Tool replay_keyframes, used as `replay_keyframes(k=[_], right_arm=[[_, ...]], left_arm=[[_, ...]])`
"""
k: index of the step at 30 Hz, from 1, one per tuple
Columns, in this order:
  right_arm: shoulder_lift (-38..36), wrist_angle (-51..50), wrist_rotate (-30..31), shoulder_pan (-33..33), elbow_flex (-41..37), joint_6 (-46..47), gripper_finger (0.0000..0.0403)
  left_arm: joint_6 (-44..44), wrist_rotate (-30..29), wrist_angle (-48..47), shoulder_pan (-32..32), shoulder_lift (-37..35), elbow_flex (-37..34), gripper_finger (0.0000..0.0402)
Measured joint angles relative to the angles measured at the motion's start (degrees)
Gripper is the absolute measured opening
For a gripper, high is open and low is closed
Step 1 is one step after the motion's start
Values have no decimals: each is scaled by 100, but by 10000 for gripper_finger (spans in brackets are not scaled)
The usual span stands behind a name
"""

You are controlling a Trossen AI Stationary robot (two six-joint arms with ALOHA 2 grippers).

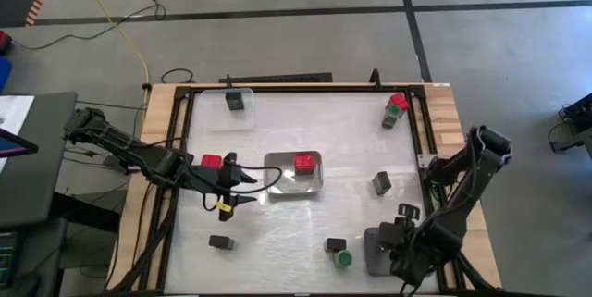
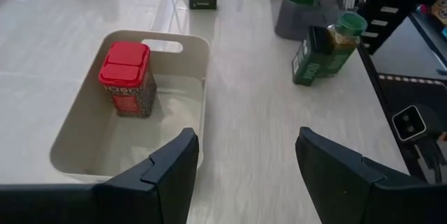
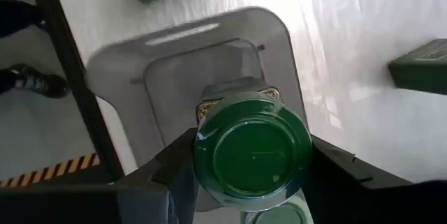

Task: Sort spices by type
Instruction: Put the top left green seasoning bottle into the black bin

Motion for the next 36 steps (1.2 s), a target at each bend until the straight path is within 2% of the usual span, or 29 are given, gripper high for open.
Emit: replay_keyframes(k=[13, 29, 36], right_arm=[[-19, 749, -192, -57, -880, -114, 223], [-21, 755, -241, -59, -919, 41, 223], [-18, 685, -239, -59, -919, 149, 254]], left_arm=[[70, -3, -7, 2, 0, 0, 229], [70, -2, -7, 2, 0, 0, 229], [72, -3, -9, 2, 0, 0, 229]])
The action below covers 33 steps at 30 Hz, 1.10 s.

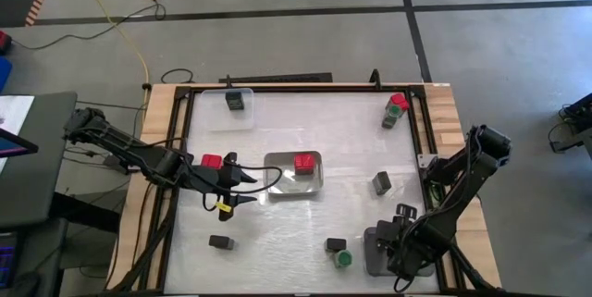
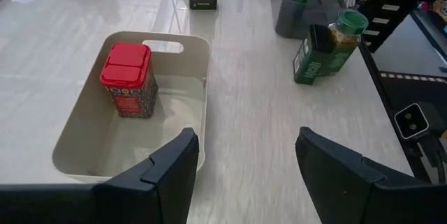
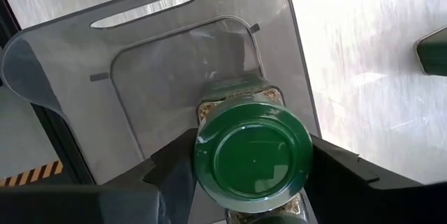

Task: Sort spices by type
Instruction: Put the top left green seasoning bottle into the black bin

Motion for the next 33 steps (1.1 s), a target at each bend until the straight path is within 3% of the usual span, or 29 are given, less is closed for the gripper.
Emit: replay_keyframes(k=[8, 33], right_arm=[[0, -1, 29, -34, 0, -2, 235], [4, 4, 41, -109, -2, -386, 244]], left_arm=[[93, -1, -2, 0, 0, 0, 229], [118, -13, -138, 2, 0, 0, 229]])
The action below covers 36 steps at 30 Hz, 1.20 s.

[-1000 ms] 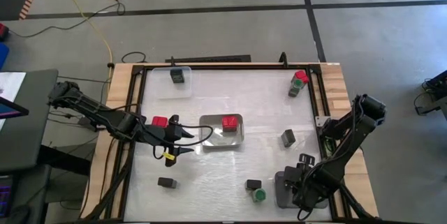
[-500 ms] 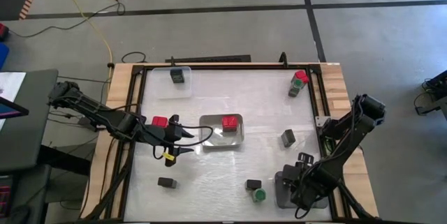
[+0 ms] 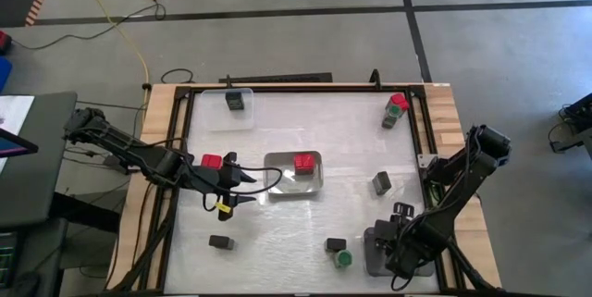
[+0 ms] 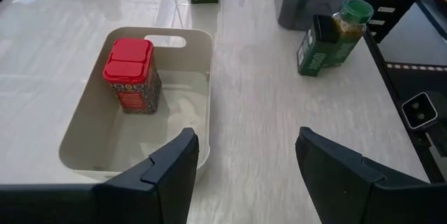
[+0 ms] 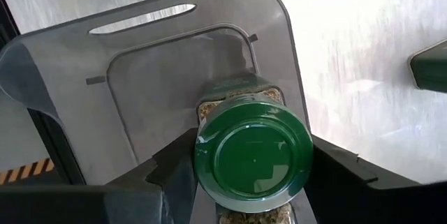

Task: Sort spices by type
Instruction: Put the top left green seasoning bottle into the black bin

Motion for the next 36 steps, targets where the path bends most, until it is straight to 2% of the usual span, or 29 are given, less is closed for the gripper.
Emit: replay_keyframes(k=[18, 31, 36], right_arm=[[0, 15, -19, 0, 0, -76, 246], [0, 15, -28, 0, 0, -140, 288], [-4, -87, -45, 0, 130, -356, 293]], left_arm=[[-11, -4, -39, 0, 0, 0, 229], [-11, -6, -35, 0, 0, 0, 229], [-11, -6, -33, 0, 0, 0, 229]])
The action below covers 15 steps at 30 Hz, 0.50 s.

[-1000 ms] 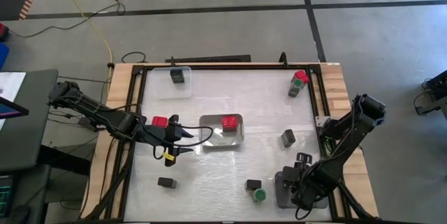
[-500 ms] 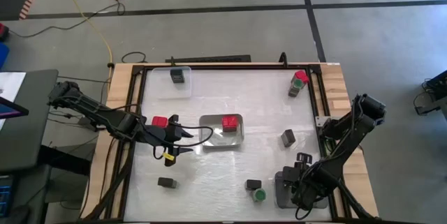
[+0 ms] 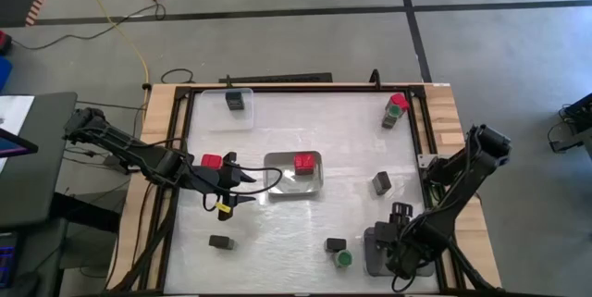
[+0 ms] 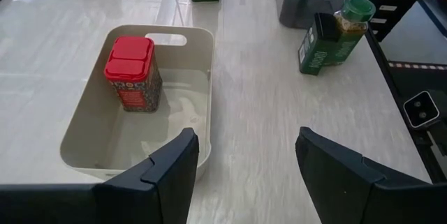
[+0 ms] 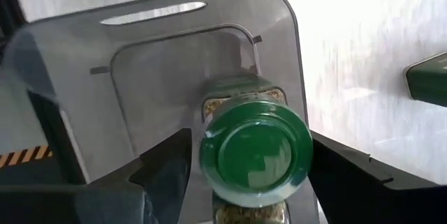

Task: Sort spices by type
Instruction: Put the top left green seasoning bottle into the black bin, then put the bottom left black seasoning can into the transparent bin

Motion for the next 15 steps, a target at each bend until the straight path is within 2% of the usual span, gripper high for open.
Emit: replay_keyframes(k=[9, 15], right_arm=[[-6, -1029, 78, 0, 629, -118, 293], [-13, -1496, 417, 0, 1008, -178, 293]], left_arm=[[0, 0, 7, 0, 0, 0, 229], [0, 0, 9, 0, 0, 0, 229]])
